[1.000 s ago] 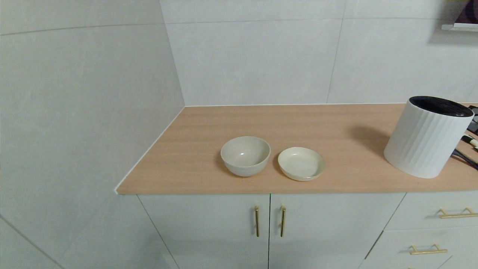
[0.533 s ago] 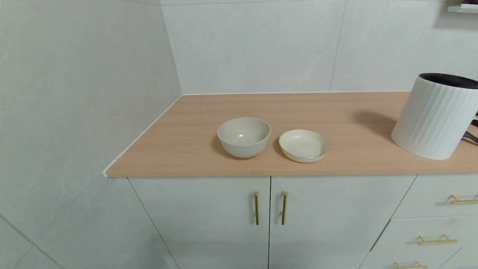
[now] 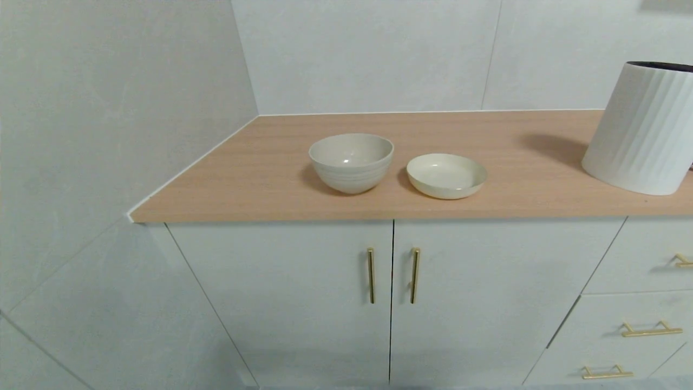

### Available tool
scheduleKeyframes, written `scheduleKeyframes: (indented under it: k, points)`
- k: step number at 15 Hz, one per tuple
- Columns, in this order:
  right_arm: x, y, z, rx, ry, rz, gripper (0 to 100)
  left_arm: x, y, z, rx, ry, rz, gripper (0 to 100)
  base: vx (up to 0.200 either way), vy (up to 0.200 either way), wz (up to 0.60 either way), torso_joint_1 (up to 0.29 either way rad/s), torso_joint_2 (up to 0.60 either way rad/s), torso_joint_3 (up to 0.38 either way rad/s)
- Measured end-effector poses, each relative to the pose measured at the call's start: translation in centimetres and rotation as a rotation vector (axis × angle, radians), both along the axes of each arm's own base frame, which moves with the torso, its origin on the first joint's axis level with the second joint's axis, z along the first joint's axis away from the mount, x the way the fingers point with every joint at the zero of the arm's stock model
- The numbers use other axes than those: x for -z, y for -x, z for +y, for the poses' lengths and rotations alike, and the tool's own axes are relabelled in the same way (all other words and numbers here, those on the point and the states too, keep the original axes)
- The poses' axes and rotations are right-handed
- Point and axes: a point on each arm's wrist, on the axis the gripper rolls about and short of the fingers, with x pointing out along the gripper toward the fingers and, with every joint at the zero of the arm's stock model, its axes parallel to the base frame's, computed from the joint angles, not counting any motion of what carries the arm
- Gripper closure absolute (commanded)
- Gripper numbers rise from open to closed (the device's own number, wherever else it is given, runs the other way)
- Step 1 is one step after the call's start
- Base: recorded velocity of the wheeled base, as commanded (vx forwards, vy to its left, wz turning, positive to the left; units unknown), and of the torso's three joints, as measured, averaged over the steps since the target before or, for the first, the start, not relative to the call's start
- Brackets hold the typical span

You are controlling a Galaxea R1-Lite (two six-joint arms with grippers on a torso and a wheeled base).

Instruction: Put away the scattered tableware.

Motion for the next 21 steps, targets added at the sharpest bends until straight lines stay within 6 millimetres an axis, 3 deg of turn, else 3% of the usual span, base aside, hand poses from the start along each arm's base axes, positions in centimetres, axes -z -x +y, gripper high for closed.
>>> scheduleKeyframes:
  k: [7, 15, 18, 21]
  points:
    - [0.0, 0.0, 0.0, -0.001, 0.0, 0.0, 0, 0.0, 0.0, 0.0, 0.0, 0.001, 0.0, 0, 0.0, 0.0, 0.0, -0.117, 0.43, 0.31]
    - [0.0, 0.0, 0.0, -0.001, 0.0, 0.0, 0, 0.0, 0.0, 0.0, 0.0, 0.001, 0.0, 0, 0.0, 0.0, 0.0, -0.009, 0.04, 0.022]
    - [0.0, 0.0, 0.0, 0.0, 0.0, 0.0, 0, 0.0, 0.0, 0.0, 0.0, 0.001, 0.0, 0, -0.2, 0.0, 0.0, 0.005, 0.0, 0.007]
    - [0.0, 0.0, 0.0, 0.0, 0.0, 0.0, 0, 0.0, 0.0, 0.0, 0.0, 0.001, 0.0, 0, 0.0, 0.0, 0.0, 0.0, 0.0, 0.0]
